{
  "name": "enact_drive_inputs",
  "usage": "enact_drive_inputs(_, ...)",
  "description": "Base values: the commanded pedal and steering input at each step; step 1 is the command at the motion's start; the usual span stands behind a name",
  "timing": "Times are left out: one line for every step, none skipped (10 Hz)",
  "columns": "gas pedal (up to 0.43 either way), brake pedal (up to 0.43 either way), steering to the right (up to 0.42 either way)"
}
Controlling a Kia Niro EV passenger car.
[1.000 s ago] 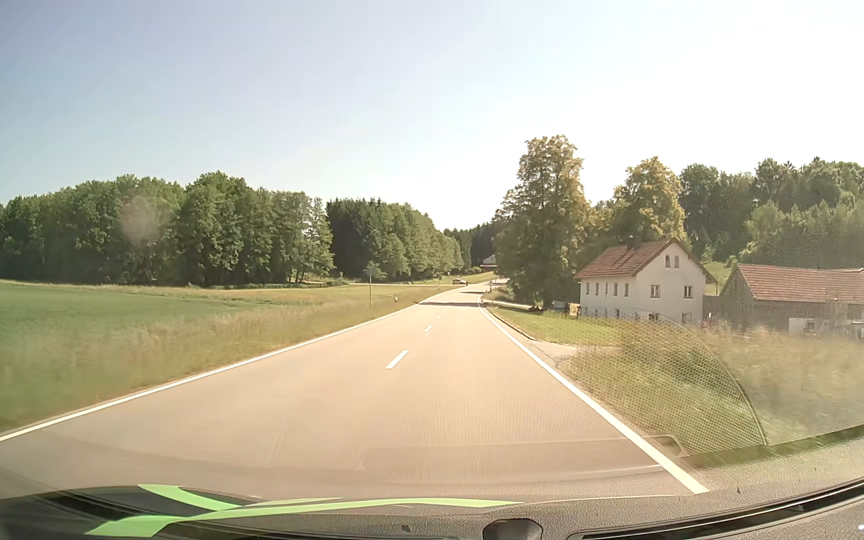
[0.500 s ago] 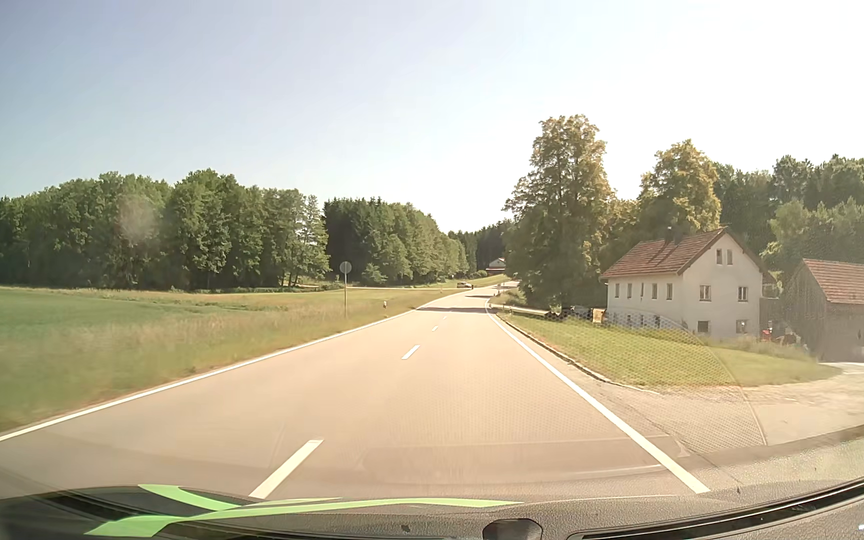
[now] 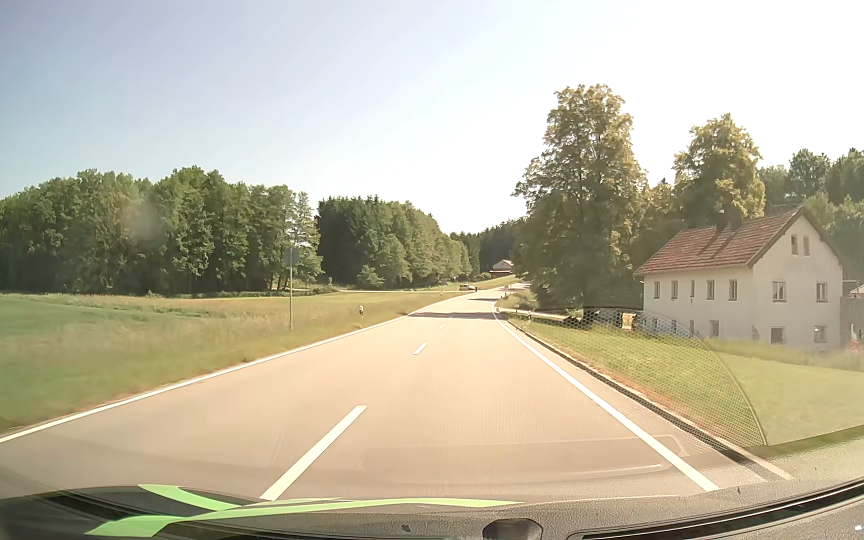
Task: Follow the waypoints while adhering to traffic rules and regulations
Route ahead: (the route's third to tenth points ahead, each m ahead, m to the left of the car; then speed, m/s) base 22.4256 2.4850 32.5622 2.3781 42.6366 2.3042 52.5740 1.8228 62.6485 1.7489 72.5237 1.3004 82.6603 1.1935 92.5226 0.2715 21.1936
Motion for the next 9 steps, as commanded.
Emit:
enact_drive_inputs(0.197, 0.0, -0.001)
enact_drive_inputs(0.177, 0.0, -0.001)
enact_drive_inputs(0.177, 0.0, 0.0)
enact_drive_inputs(0.189, 0.0, 0.0)
enact_drive_inputs(0.197, 0.0, 0.001)
enact_drive_inputs(0.22, 0.0, 0.001)
enact_drive_inputs(0.228, 0.0, 0.001)
enact_drive_inputs(0.228, 0.0, 0.001)
enact_drive_inputs(0.228, 0.0, 0.001)
